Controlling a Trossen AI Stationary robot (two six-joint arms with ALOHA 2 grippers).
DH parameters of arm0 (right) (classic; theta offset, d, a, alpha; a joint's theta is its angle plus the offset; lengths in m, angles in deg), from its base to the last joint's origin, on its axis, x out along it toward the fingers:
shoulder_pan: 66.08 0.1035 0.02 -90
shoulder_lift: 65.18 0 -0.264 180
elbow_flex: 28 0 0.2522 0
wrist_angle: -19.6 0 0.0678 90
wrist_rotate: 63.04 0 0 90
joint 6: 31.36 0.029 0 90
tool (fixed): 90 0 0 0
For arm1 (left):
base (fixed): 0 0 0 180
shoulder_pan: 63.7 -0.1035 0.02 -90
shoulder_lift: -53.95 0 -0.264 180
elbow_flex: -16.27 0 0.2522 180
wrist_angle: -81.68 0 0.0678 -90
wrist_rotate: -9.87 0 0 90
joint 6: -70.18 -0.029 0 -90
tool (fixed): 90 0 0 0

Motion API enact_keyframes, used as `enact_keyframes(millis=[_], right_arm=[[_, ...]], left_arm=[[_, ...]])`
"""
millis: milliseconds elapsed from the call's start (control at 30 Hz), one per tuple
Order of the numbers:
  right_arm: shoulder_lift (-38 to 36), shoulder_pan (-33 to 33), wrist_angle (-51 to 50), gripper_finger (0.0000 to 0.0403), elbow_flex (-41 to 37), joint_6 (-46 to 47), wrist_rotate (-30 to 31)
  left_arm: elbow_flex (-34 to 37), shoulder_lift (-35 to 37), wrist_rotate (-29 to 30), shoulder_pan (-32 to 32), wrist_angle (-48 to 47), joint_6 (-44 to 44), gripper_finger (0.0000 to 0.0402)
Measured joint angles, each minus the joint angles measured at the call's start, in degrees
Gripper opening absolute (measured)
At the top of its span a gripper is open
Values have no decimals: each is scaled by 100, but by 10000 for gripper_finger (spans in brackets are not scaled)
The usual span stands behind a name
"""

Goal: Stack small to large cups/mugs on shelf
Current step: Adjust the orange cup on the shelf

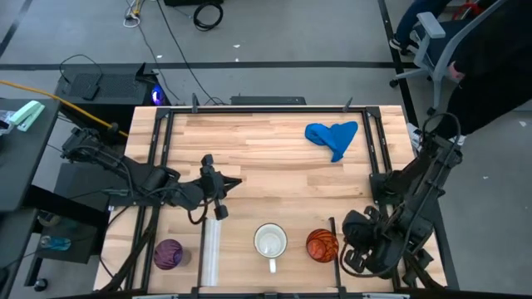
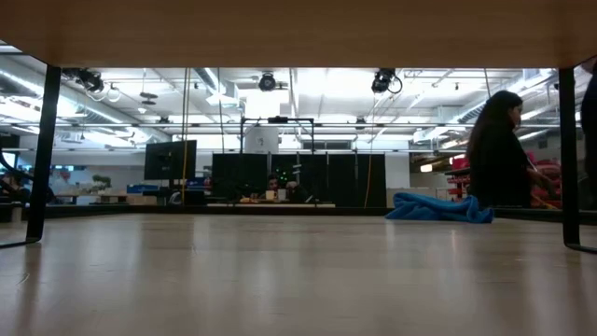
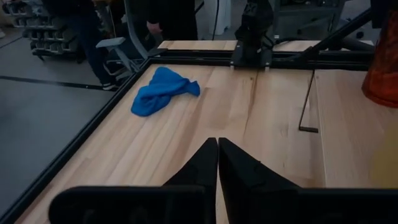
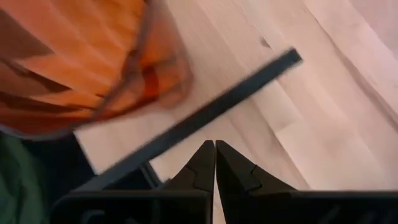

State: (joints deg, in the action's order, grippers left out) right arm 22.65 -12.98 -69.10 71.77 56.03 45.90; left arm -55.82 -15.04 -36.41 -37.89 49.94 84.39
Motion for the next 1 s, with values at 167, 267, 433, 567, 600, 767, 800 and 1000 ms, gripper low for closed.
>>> enact_keyframes(millis=[167,267,433,567,600,767,800,1000], right_arm=[[0,-64,254,20,4,-186,22],[0,-57,578,20,4,-378,11],[28,-48,886,20,9,-565,13],[90,-98,939,20,7,-752,7],[103,-117,964,20,7,-798,7],[151,-188,1142,20,7,-1008,4],[154,-208,1170,20,7,-1066,4],[164,-333,1256,20,7,-1289,-20]], left_arm=[[0,0,0,1,-5,20,21],[0,0,-1,1,-31,20,16],[0,0,-2,1,-35,52,13],[0,-2,-2,1,-44,87,20],[0,-2,-2,1,-58,133,22],[0,-4,-2,1,-105,173,22],[0,-7,-2,1,-108,174,20],[0,-7,-2,1,-121,176,14]])
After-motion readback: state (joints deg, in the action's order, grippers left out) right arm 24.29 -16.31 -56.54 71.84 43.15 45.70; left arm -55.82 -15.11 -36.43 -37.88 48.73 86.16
